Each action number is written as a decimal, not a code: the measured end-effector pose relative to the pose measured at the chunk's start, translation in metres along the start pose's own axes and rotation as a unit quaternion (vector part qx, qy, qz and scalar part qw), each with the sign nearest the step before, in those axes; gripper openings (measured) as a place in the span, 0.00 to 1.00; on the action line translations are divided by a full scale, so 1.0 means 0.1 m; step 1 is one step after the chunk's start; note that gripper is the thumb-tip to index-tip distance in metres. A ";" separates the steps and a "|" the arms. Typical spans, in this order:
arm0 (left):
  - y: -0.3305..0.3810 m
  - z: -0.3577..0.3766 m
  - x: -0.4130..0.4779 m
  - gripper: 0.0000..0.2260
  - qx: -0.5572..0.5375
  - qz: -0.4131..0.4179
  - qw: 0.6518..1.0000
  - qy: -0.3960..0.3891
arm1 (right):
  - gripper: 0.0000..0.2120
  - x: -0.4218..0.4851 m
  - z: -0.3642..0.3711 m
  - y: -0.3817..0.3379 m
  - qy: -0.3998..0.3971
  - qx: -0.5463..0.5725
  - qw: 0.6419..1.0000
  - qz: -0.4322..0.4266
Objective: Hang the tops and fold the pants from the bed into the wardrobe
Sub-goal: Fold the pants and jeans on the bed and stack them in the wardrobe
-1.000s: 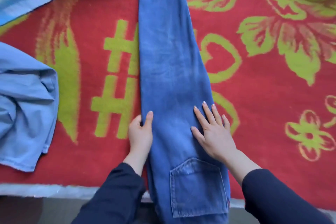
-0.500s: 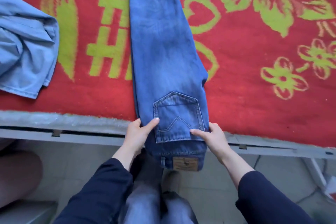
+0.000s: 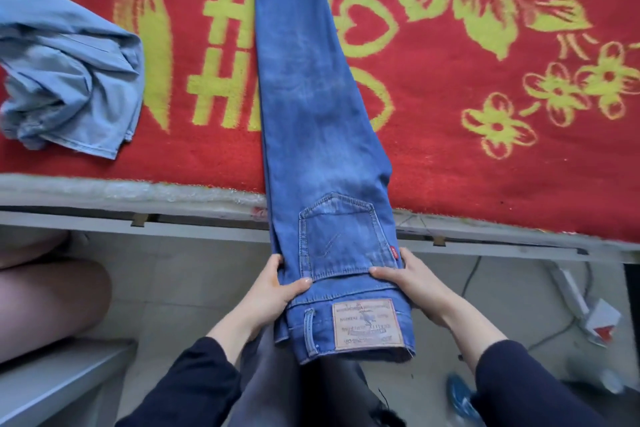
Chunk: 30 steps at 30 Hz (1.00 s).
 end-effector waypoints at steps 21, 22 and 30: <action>2.97 -0.85 1.09 0.09 -0.212 -0.004 0.977 -0.013 | 0.12 0.76 -0.19 -3.31 -0.002 0.105 0.989 -0.103; 3.07 -0.90 1.18 0.06 -0.170 0.009 0.985 0.000 | 0.10 0.83 -0.19 -3.44 0.011 0.084 0.991 -0.107; 4.18 -1.39 2.17 0.06 -0.007 0.108 0.990 0.095 | 0.08 1.71 -0.27 -4.53 0.051 0.036 0.988 -0.139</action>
Point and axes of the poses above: each hand's wrist, its own x-axis towards the middle knuckle, its own z-axis out of the palm, y = z × x, the point moved 6 cm from there along x, towards the middle knuckle, and after that the axes turned 6 degrees about y, right-handed, at the moved point
